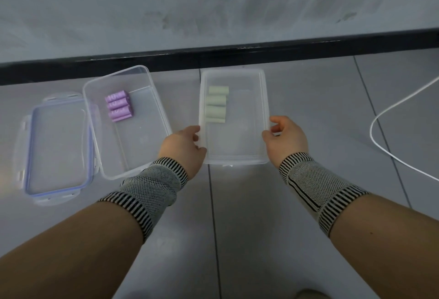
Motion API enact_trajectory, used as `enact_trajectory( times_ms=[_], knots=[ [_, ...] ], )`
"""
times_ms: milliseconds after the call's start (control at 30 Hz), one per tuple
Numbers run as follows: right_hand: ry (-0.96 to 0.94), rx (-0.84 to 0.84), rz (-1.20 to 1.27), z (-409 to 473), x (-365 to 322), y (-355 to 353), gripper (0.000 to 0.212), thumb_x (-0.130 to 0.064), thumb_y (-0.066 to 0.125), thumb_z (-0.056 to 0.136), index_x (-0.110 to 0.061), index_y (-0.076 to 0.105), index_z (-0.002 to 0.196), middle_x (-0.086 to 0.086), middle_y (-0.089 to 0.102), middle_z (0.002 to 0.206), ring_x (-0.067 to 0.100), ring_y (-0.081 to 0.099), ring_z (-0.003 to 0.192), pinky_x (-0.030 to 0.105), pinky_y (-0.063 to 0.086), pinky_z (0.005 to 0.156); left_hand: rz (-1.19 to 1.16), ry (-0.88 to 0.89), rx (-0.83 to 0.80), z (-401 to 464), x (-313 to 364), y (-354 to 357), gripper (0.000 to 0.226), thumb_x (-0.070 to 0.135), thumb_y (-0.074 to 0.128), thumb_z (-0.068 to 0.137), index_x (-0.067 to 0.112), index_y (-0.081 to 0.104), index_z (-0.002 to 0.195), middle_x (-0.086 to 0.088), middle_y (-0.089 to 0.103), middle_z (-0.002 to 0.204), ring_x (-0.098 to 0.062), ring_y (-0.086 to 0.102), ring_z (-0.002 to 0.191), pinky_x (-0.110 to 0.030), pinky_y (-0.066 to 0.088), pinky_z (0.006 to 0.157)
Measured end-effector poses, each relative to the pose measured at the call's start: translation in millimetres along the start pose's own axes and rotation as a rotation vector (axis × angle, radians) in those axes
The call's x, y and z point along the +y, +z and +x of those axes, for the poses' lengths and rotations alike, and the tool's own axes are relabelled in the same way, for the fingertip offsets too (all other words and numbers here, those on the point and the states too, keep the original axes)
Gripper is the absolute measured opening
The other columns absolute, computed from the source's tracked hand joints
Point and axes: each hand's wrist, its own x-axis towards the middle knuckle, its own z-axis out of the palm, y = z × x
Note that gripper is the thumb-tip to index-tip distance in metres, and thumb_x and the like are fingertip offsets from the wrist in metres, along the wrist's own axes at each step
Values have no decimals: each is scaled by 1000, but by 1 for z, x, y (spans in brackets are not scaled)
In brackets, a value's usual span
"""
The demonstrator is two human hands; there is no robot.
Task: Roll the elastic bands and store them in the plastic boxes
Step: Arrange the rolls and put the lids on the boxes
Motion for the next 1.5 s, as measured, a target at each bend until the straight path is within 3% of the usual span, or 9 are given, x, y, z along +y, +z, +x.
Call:
enact_trajectory(
  times_ms=[233,567,933,1033,1100,1167,1233,1367,1500],
  knots=[
    [26,-24,53,-2,0,-2,40,-20,54,92,-18,50,132,3,62,115,12,53,91,21,38,82,-11,-42,35,1,1,0,43,23,55,91,23,47,134,2,64,118,-18,58,107,-26,42,92],
    [1,-56,124,2,6,-2,44,-20,51,94,-26,47,137,0,58,111,10,52,95,22,40,89,-50,-52,40,0,2,8,56,21,58,90,23,37,141,3,61,117,-20,59,103,-30,45,93],
    [0,8,148,9,11,3,36,-17,55,92,-17,58,128,1,62,99,14,58,88,21,43,85,-35,10,10,3,-2,12,58,21,55,91,27,32,144,3,58,121,-18,59,100,-30,46,91],
    [-38,-20,65,10,11,1,38,-17,53,93,-17,54,131,3,60,107,17,58,93,20,40,84,70,58,15,2,-2,10,65,24,58,89,26,26,146,-1,46,136,-22,57,108,-33,44,95],
    [-138,-5,-108,9,8,3,46,-17,48,94,-16,43,140,8,50,131,25,52,114,26,38,96,261,153,65,4,2,7,76,30,59,87,25,14,148,-3,15,154,-26,39,130,-38,37,105],
    [-258,-23,-353,6,4,5,58,-26,44,95,-20,22,149,6,20,155,30,25,138,38,26,111,451,302,98,10,7,3,82,40,54,89,23,2,149,2,-13,157,-26,5,145,-42,20,116],
    [-336,-115,-555,6,-1,6,68,-42,37,96,-22,1,151,-2,-10,159,28,-4,146,47,8,117,580,365,72,17,11,4,80,50,41,92,20,-7,149,3,-24,155,-23,-14,144,-46,5,118],
    [-370,-209,-751,10,2,12,76,-59,22,94,-17,-7,150,-1,-22,157,27,-14,145,52,-2,116,666,291,-69,24,4,15,80,60,23,92,15,-13,148,0,-27,154,-19,-18,143,-47,-1,117],
    [-382,-241,-821,14,2,11,78,-61,18,93,-15,-8,150,1,-21,157,26,-12,146,53,-2,116,619,273,-106,28,2,17,81,60,26,92,16,-13,148,2,-27,154,-17,-13,144,-46,2,118]
  ],
)
